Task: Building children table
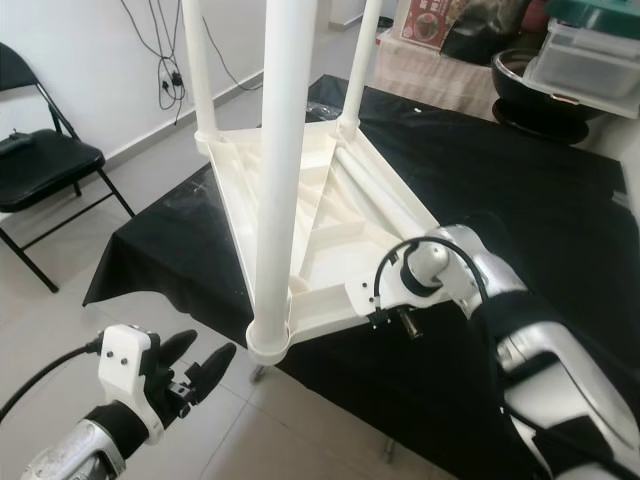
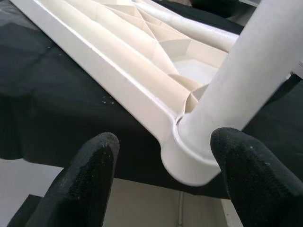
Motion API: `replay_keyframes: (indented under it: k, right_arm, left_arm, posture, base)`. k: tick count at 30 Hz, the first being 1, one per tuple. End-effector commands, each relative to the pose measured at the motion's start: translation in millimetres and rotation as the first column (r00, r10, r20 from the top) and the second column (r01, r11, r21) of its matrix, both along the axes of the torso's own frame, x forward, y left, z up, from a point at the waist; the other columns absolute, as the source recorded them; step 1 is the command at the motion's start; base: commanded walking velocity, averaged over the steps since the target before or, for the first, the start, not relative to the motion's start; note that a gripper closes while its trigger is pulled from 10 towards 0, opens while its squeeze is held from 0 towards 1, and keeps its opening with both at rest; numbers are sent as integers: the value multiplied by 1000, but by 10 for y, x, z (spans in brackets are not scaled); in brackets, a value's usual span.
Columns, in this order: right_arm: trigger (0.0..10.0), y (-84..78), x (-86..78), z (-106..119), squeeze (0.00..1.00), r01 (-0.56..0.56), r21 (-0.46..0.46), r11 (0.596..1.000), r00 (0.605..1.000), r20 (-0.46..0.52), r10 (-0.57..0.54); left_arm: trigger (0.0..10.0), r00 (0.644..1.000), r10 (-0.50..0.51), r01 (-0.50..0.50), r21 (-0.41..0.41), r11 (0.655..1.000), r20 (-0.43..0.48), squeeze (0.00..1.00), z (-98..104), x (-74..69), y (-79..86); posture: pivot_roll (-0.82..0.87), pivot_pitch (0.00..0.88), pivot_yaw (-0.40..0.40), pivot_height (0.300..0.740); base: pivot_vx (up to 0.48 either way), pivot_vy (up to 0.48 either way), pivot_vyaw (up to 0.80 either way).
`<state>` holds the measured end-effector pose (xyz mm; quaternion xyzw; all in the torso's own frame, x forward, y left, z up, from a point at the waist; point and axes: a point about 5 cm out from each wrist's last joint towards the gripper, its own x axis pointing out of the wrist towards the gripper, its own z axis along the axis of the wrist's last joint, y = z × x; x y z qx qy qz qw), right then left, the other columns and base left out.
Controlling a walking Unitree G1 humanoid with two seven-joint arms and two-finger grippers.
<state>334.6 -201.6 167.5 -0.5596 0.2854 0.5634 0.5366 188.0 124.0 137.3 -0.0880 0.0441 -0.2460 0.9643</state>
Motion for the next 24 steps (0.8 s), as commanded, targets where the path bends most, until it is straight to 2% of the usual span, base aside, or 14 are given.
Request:
replay_keyframes:
  k: [1,2,5,11,13,14,15,16,17,18,20,21,23,24]
  right_arm:
    - [0,44,-156,-177,0,40,84,996,992,-125,-29]
    - [0,44,-156,-177,0,40,84,996,992,-125,-29]
    - [0,174,-428,-148,0,168,290,942,963,-252,-94]
    - [0,267,-550,-143,0,208,357,911,946,-309,-95]
    - [0,477,-573,-165,0,297,441,847,928,-343,-147]
    - [0,477,-573,-165,0,297,441,847,928,-343,-147]
    - [0,590,-552,-178,0,344,476,809,919,-346,-188]
    - [0,590,-552,-178,0,344,476,809,919,-346,-188]
    - [0,689,-503,-189,0,402,505,764,906,-343,-250]
    - [0,689,-503,-189,0,402,505,764,906,-343,-250]
    - [0,845,-361,-170,0,508,561,654,861,-317,-398]
    - [0,845,-361,-170,0,508,561,654,861,-317,-398]
    - [0,1007,-212,-117,0,555,626,548,818,-289,-498]
    - [0,1007,-212,-117,0,555,626,548,818,-289,-498]
  left_arm:
    - [10000,1000,2,-2,-11,1000,-7,0,-16,-9,-14]
    - [10000,1000,2,-2,-11,1000,-7,0,-16,-9,-14]
    - [10000,1000,-11,11,-12,1000,-7,0,-20,9,-23]
    - [10000,1000,-15,15,-12,1000,-6,0,-20,19,-24]
    - [10000,1000,-14,14,-12,1000,-1,0,-16,32,-28]
    - [10000,1000,-14,14,-12,1000,-1,0,-16,32,-28]
    - [10000,1000,-11,11,-13,1000,2,0,-12,36,-29]
    - [10000,1000,-11,11,-13,1000,2,0,-12,36,-29]
    - [10000,1000,-8,8,-13,1000,5,0,-8,37,-30]
    - [10000,1000,-8,8,-13,1000,5,0,-8,37,-30]
    - [10000,1000,-2,2,-11,1000,8,0,-3,37,-29]
    - [10000,1000,-2,2,-11,1000,8,0,-3,37,-29]
    - [10000,1000,0,0,-10,1000,10,0,2,32,-29]
    - [10000,1000,0,0,-10,1000,10,0,2,32,-29]
  posture:
    - [25,107,-93,740]
    - [25,107,-93,740]
    - [14,103,-85,740]
    - [12,101,-86,740]
    - [17,95,-94,740]
    - [17,95,-94,740]
    - [18,95,-95,740]
    - [18,95,-95,740]
    - [22,95,-98,740]
    - [22,95,-98,740]
    - [28,95,-101,740]
    - [28,95,-101,740]
    - [35,98,-103,740]
    - [35,98,-103,740]
  base:
    - [0,0,0]
    - [0,0,0]
    - [0,0,0]
    - [0,0,0]
    - [0,0,0]
    - [0,0,0]
    - [0,0,0]
    - [0,0,0]
    - [0,0,0]
    - [0,0,0]
    - [0,0,0]
    - [0,0,0]
    - [0,0,0]
    - [0,0,0]
